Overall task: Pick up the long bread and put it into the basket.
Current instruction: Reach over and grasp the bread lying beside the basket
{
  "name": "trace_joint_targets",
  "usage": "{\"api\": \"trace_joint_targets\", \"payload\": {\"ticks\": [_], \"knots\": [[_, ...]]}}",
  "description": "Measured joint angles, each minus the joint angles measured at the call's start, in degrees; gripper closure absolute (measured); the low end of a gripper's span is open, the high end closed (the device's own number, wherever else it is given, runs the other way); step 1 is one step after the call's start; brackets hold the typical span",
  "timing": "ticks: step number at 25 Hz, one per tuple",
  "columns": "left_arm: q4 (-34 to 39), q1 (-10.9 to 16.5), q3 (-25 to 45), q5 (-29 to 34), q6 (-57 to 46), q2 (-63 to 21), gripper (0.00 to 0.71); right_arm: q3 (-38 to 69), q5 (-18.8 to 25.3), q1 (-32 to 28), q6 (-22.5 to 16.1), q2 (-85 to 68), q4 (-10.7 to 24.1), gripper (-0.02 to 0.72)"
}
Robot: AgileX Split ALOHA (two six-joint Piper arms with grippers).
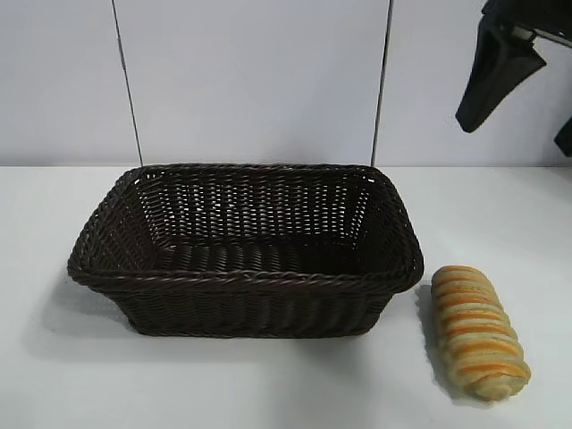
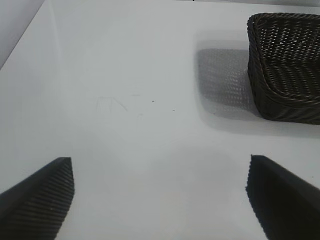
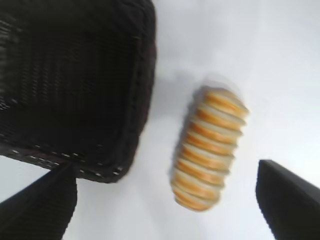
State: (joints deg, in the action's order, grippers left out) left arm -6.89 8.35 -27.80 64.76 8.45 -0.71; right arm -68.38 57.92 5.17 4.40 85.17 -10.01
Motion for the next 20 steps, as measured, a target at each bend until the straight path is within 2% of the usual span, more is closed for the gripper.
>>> {"api": "trace_joint_targets", "payload": {"ticks": [5,15,20], "knots": [[0.0,0.0,0.0,0.0,0.0,0.0,0.032,5.3,-3.4,-3.4,-0.3,0.0,0.4,0.008],[0.0,0.0,0.0,0.0,0.0,0.0,0.032,19.9,-20.1,-4.3,0.0,0.0,-2.4,0.008],[0.0,0.0,0.0,0.0,0.0,0.0,0.032,23.5,-25.5,-1.9,1.0,0.0,-3.1,0.008]]}}
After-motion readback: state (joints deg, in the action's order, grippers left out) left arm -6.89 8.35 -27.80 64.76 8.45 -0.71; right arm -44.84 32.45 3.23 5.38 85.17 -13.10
